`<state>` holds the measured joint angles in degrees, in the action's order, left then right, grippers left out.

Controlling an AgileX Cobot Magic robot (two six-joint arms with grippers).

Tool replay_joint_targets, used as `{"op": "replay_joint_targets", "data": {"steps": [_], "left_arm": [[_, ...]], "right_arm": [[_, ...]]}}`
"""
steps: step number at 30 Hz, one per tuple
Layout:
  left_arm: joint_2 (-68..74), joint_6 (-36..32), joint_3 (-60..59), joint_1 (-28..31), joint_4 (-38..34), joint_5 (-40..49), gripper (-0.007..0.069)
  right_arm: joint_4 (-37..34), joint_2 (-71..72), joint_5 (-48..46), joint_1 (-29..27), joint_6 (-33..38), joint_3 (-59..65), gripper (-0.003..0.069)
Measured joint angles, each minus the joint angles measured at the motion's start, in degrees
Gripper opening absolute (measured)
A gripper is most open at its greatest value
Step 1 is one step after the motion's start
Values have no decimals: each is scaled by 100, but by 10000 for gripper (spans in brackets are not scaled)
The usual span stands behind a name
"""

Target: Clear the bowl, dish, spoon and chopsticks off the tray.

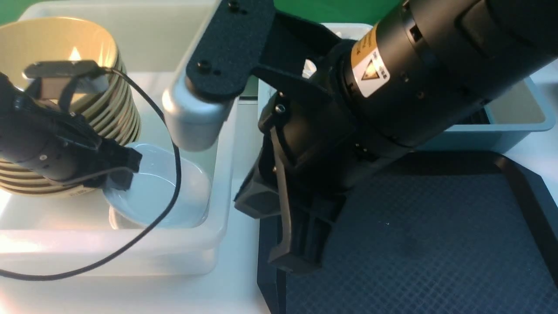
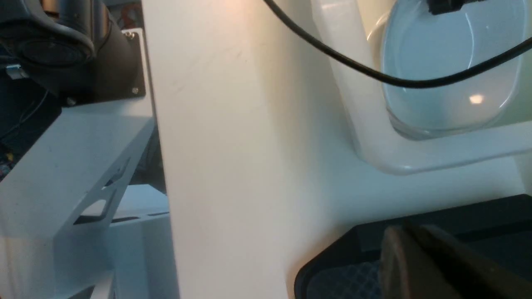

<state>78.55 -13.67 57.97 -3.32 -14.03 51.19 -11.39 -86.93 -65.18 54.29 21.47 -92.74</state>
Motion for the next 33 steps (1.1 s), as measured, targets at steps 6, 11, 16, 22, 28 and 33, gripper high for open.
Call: {"op": "replay_joint_targets", "data": {"steps": [6,11,16,22,28,33], "left_arm": [[24,24,72,0,242,245,502],[-180,626,552,-77,617,875,576],[-446,694,690,-378,650,924,572],[-466,962,553,-775,1137,893,455],[-769,1174,205,-1062,1586,954,124],[-2088,1313,-389,-1318,1577,974,0]], "right_arm": [[36,0,-245,0,25,0,45],[140,0,-456,0,56,0,45],[159,0,-469,0,63,0,45],[254,0,-609,0,47,0,45],[1052,192,-617,0,-683,168,45],[1617,974,-301,0,-1329,1047,49]]}}
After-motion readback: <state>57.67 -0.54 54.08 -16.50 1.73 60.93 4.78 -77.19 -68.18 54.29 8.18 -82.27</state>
